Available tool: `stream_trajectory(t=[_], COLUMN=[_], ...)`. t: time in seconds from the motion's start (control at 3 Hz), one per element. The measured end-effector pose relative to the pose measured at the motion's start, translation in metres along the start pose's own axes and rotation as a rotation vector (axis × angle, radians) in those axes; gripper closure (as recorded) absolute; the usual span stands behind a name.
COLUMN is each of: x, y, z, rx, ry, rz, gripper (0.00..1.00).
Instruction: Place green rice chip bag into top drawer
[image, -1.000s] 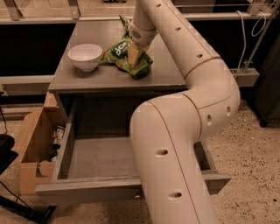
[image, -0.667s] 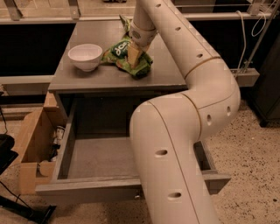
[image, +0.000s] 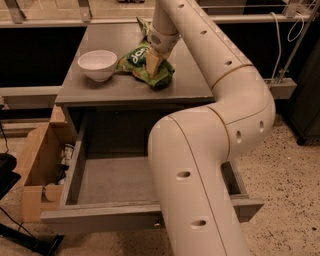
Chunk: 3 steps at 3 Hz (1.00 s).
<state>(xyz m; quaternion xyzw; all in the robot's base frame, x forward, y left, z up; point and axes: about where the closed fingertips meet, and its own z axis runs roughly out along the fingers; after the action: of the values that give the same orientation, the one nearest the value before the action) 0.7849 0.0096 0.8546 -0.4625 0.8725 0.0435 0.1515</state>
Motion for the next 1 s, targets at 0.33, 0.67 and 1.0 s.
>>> stream_trajectory(t=[0.33, 0.67, 1.0], x=[0.0000, 0.0000, -0.0001], y=[0.0000, 0.0000, -0.0001], z=[0.0000, -0.0001, -0.0001], rx=[0.000, 0.000, 0.000], ry=[0.000, 0.000, 0.000], rz=[0.000, 0.000, 0.000], gripper=[0.74, 0.51, 0.28])
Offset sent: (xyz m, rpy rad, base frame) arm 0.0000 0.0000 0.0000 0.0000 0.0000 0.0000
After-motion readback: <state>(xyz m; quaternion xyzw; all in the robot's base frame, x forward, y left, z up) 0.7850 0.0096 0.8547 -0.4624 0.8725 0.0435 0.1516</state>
